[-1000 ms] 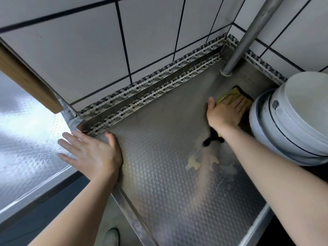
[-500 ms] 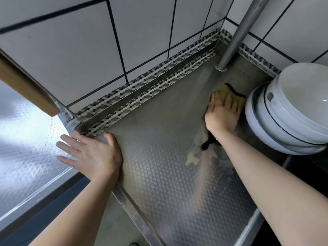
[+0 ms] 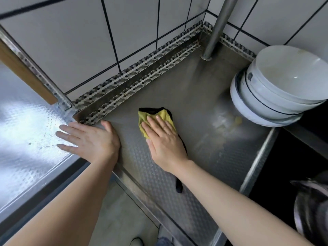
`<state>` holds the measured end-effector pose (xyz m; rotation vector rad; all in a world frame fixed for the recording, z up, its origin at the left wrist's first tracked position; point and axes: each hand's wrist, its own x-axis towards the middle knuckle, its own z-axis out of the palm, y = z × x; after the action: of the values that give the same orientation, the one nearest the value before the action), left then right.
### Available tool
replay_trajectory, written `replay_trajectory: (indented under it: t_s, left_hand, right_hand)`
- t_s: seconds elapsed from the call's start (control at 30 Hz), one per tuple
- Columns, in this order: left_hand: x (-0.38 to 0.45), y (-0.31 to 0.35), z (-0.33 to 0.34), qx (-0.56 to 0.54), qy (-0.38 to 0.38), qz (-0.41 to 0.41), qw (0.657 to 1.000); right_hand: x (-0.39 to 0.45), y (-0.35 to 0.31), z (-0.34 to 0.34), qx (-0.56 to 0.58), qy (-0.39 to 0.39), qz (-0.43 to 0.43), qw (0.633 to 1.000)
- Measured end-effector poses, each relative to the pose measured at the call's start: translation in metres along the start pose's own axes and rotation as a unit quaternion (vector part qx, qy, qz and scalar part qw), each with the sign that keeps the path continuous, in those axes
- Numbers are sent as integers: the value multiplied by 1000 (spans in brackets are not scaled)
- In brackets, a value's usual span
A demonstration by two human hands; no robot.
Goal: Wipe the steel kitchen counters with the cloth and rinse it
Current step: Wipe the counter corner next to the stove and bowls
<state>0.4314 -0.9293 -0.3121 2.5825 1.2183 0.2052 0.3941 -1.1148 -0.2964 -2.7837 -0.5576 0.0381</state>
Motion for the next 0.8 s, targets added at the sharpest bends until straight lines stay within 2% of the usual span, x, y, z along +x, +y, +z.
replay_trajectory:
  t_s: [0.1, 0.23, 0.3, 0.43, 0.53, 0.67, 0.8]
  left_hand:
    - [0, -2, 3, -2, 3, 8, 1000]
    - [0, -2, 4, 5, 7, 7, 1000]
    - [0, -2, 4, 4, 9, 7, 1000]
    - [1, -2, 6, 10, 14, 7, 1000]
    - [2, -2, 8, 12, 22, 5, 1000]
    - [2, -2, 8, 16, 29, 5, 999]
    - [1, -1, 6, 10, 31, 9, 999]
  right_hand:
    - [-30, 11, -4, -14, -18, -36, 999]
    - [-44, 65, -24, -30, 28, 90, 995]
    - [-43, 93, -37, -39, 33, 120, 991]
    - [-21, 132, -48, -63, -1, 69, 996]
    - [2, 148, -51, -32, 40, 163, 985]
    - [2, 154, -48, -39, 112, 295, 948]
    - [-29, 137, -37, -55, 141, 356, 922]
